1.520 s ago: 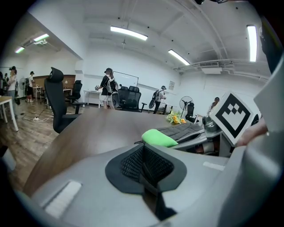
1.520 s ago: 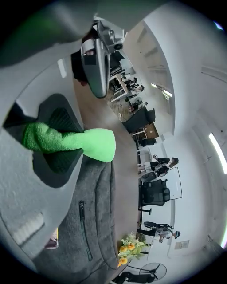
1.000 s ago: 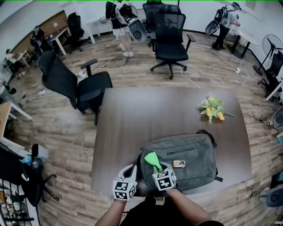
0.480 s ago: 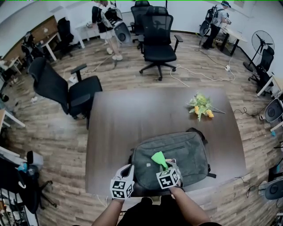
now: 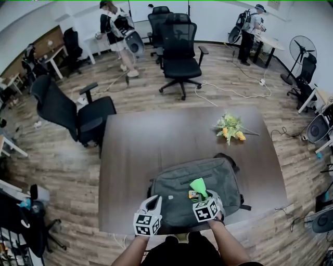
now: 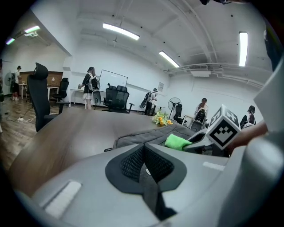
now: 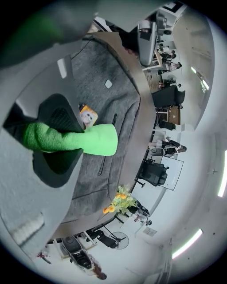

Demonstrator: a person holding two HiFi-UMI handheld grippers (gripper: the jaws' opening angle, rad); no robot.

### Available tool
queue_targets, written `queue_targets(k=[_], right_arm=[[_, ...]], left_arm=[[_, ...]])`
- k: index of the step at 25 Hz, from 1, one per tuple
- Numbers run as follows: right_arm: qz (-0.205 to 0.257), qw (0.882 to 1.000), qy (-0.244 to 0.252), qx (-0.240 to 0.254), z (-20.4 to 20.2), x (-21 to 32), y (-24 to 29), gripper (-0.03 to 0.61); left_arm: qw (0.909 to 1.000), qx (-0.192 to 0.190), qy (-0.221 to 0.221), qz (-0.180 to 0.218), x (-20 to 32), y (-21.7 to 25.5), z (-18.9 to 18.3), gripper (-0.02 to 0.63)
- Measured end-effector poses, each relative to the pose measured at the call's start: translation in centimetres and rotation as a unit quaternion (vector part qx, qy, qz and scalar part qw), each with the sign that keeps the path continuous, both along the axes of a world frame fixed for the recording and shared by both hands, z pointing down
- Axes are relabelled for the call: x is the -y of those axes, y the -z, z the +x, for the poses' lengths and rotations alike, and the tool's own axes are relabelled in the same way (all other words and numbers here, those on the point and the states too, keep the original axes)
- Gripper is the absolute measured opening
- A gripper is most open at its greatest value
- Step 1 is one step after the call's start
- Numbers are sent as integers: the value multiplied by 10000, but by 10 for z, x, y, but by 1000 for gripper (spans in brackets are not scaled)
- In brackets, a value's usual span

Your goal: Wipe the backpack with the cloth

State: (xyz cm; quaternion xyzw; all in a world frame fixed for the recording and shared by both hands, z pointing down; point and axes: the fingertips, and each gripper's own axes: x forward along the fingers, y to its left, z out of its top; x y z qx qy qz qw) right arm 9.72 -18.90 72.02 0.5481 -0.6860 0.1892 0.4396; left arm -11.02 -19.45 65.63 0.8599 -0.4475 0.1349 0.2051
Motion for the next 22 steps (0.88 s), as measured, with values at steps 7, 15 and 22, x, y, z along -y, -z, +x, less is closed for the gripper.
queue_targets(k=[7, 15, 22], right_arm=[[124, 9985, -438, -307, 55, 6, 15, 97], [245, 9964, -550, -605, 87, 12, 29, 97], [404, 9938, -614, -833, 108, 14, 43, 97]], left_arm=[[9998, 96, -150, -7, 1, -4, 11, 18], [9986, 364, -383, 96, 0, -6, 22, 19], [9989, 351, -314, 80, 0, -9, 19, 19]])
